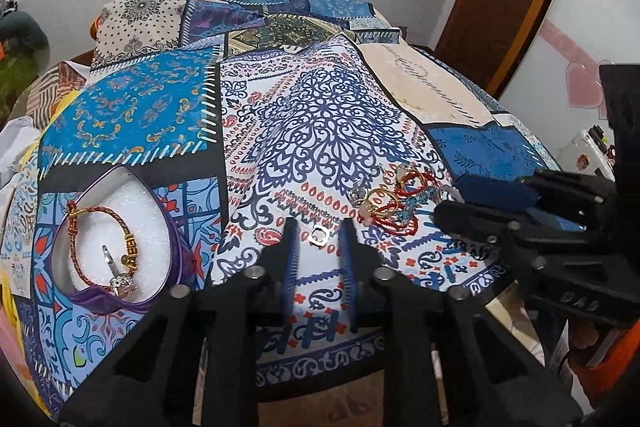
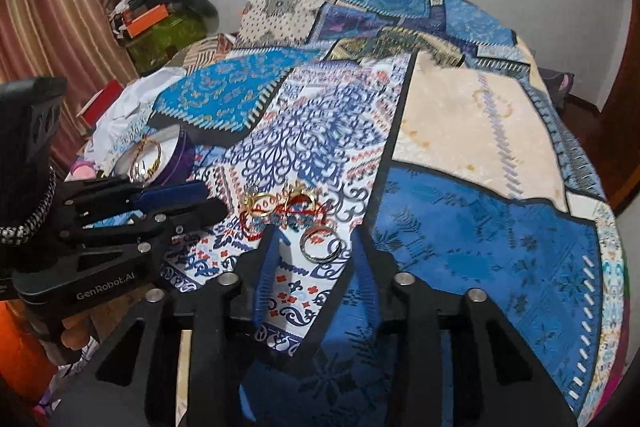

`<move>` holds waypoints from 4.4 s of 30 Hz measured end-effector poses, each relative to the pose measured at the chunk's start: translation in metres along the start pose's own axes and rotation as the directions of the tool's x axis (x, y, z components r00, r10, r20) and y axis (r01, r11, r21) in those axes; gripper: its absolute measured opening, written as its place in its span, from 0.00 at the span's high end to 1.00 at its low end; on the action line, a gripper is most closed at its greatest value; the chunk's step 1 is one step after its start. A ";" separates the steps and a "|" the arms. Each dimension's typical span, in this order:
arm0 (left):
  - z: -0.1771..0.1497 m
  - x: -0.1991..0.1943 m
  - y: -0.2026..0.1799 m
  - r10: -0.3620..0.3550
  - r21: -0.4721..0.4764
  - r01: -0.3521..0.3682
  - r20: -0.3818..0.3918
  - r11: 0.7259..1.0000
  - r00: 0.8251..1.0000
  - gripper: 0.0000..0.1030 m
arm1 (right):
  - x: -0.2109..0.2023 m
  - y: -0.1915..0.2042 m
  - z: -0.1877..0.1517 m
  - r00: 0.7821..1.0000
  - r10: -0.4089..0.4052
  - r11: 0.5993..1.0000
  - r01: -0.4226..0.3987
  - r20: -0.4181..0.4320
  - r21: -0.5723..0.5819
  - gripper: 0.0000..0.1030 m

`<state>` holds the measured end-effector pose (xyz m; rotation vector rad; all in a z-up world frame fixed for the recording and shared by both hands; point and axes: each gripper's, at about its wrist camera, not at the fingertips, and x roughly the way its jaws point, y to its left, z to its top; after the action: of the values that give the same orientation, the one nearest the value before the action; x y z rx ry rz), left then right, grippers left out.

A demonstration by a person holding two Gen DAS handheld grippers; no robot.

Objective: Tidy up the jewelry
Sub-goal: 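Grasp a silver ring with the right tool while the left tool grasps a small ring, then carry both held rings to the heart tin, then open the right tool over the tin while the left tool drops its ring in, then move both open tools back to the remaining jewelry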

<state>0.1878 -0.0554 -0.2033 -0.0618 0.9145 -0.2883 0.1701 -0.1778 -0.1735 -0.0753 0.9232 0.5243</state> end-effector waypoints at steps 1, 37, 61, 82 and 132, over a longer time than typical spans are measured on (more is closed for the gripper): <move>0.000 0.001 0.000 0.009 -0.005 -0.009 -0.001 1.000 1.000 0.92 | 0.002 0.001 -0.002 1.000 -0.006 1.000 0.006 -0.001 -0.005 0.73; 0.005 -0.127 0.010 0.093 -0.012 -0.093 0.272 0.996 0.958 0.92 | -0.079 0.060 0.036 0.971 -0.022 0.999 0.028 0.238 -0.019 0.81; -0.017 -0.164 0.094 0.210 -0.157 -0.167 0.326 0.973 0.922 0.92 | -0.044 0.143 0.063 0.969 0.102 0.987 -0.070 0.225 -0.147 0.81; -0.026 -0.077 0.135 0.121 -0.200 -0.087 0.164 0.976 0.979 0.92 | 0.054 0.143 0.058 0.994 0.110 0.985 -0.111 -0.014 -0.134 0.81; -0.002 -0.148 0.076 0.186 -0.125 -0.156 0.286 0.980 0.940 0.68 | -0.024 0.117 0.061 0.987 0.043 0.991 -0.023 0.153 -0.133 0.68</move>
<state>0.1180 0.0582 -0.1036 -0.1151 0.6300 -0.0666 0.1493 -0.0687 -0.0994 -0.1362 0.7384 0.6125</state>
